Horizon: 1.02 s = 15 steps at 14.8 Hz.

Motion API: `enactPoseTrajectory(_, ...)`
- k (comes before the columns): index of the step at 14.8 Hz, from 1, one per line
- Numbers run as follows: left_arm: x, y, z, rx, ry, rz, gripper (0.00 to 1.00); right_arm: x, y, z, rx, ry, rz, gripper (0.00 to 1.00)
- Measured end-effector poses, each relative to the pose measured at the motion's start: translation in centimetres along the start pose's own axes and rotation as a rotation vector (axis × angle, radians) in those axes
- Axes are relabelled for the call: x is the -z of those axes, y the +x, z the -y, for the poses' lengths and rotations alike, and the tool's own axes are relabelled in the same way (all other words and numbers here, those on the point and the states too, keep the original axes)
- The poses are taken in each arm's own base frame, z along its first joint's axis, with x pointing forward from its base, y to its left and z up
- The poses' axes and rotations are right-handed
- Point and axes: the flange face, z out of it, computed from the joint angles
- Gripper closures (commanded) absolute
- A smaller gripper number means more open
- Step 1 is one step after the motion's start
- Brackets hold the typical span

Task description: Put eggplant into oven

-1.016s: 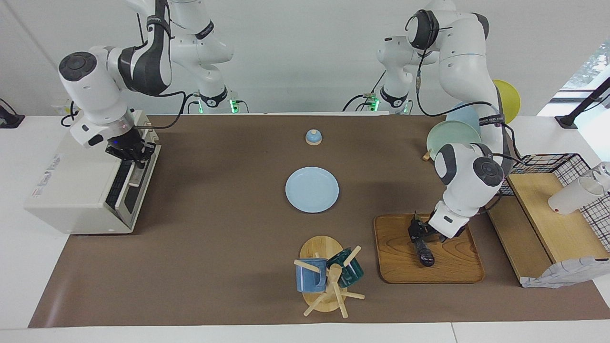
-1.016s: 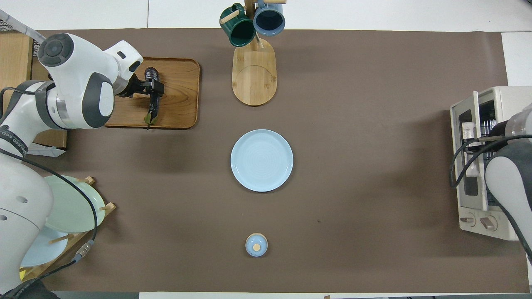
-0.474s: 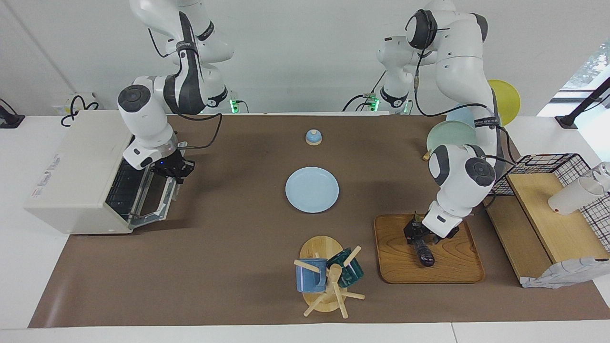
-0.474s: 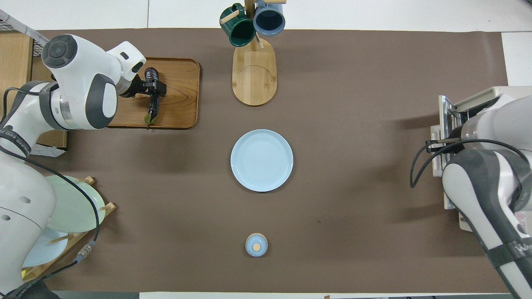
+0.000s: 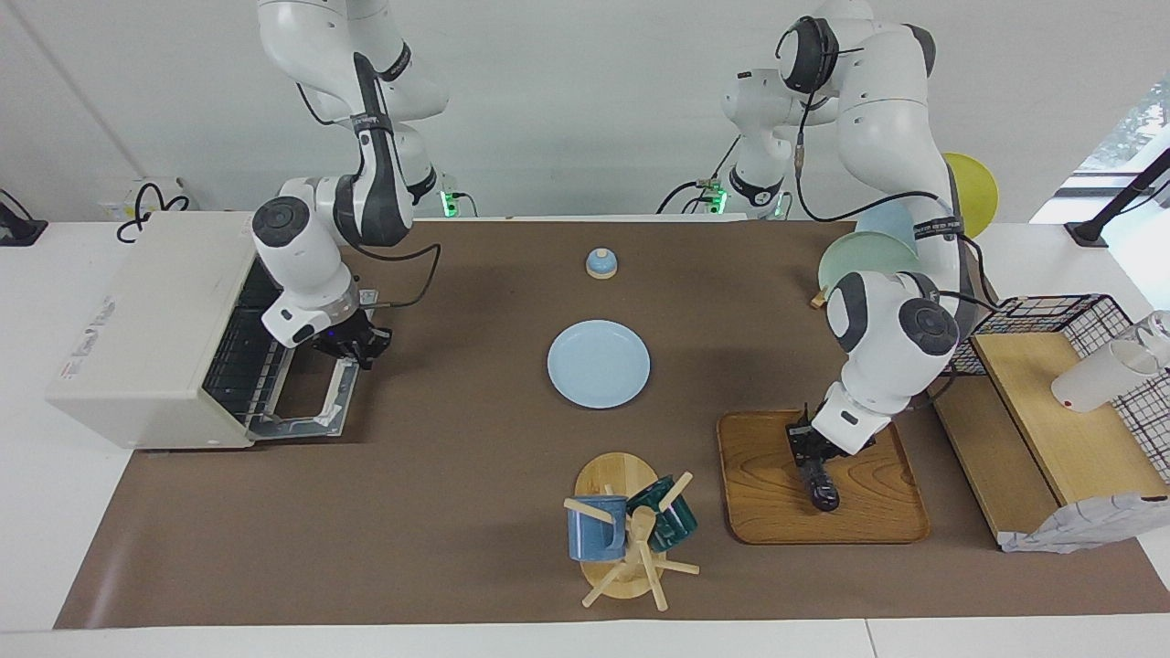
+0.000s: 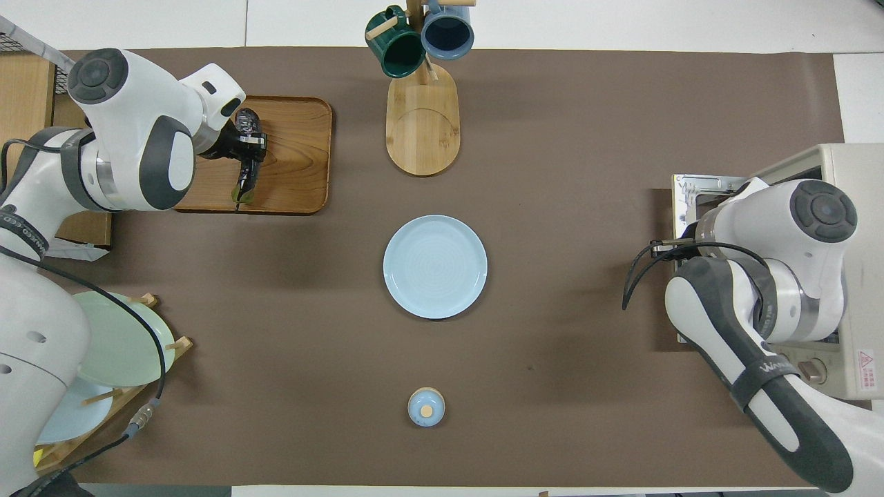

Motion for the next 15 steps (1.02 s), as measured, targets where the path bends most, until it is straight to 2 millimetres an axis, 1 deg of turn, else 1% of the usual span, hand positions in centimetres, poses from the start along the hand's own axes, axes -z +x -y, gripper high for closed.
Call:
enactPoseTrajectory(1, 1.3, -0.1, -0.3, 0.009, -0.014, 0.01, 1.0, -0.9, 0.1, 0.1, 0.001, -0.003, 0.005, 1.0)
enactPoseTrajectory(2, 3.0, -0.4, -0.6, 0.035, -0.032, 0.018, 1.0, -1.1, 0.3, 0.1, 0.002, -0.005, 0.003, 1.0)
enactPoseTrajectory(3, 5.0, -0.8, -1.2, 0.082, -0.042, 0.024, 1.0, -0.9, 0.5, 0.1, 0.002, -0.005, -0.002, 1.0)
enactPoseTrajectory(4, 6.9, -1.3, -2.4, 0.134, -0.046, 0.029, 1.0, -0.6, 0.7, 0.3, 0.005, -0.005, -0.009, 1.0)
enactPoseTrajectory(5, 8.6, -2.0, -4.2, 0.173, -0.048, 0.036, 1.0, -0.1, 1.0, 1.1, 0.004, -0.005, -0.013, 0.89)
enactPoseTrajectory(6, 9.9, -2.8, -6.8, 0.196, -0.05, 0.045, 1.0, 0.8, 1.4, 2.6, -0.016, -0.005, -0.005, 0.71)
enactPoseTrajectory(7, 10.8, -3.8, -9.6, 0.207, -0.049, 0.057, 1.0, 1.9, 1.8, 4.4, -0.029, -0.006, 0.007, 0.59)
enactPoseTrajectory(8, 11.3, -4.8, -12.6, 0.211, -0.049, 0.064, 1.0, 3.5, 2.2, 6.5, -0.025, -0.006, 0.015, 0.58)
enactPoseTrajectory(9, 11.3, -5.8, -15.4, 0.214, -0.048, 0.071, 1.0, 5.2, 2.7, 8.3, -0.01, -0.006, 0.014, 0.58)
enactPoseTrajectory(10, 10.8, -6.9, -17.9, 0.213, -0.046, 0.08, 1.0, 6.8, 3.0, 10.0, 0.007, -0.005, 0.009, 0.56)
enactPoseTrajectory(11, 10.1, -7.9, -20.2, 0.211, -0.048, 0.082, 1.0, 7.9, 3.2, 11.2, 0.02, -0.004, 0.004, 0.56)
enactPoseTrajectory(12, 9.2, -9.1, -22.2, 0.213, -0.057, 0.069, 1.0, 8.5, 3.4, 11.8, 0.028, -0.003, -0.002, 0.56)
enactPoseTrajectory(13, 8.0, -10.5, -24.1, 0.214, -0.07, 0.052, 1.0, 8.8, 3.4, 11.9, 0.03, -0.003, -0.003, 0.55)
enactPoseTrajectory(15, 5.0, -13.8, -27.8, 0.211, -0.087, 0.028, 1.0, 8.6, 3.5, 11.7, 0.026, -0.004, 0.0, 0.55)
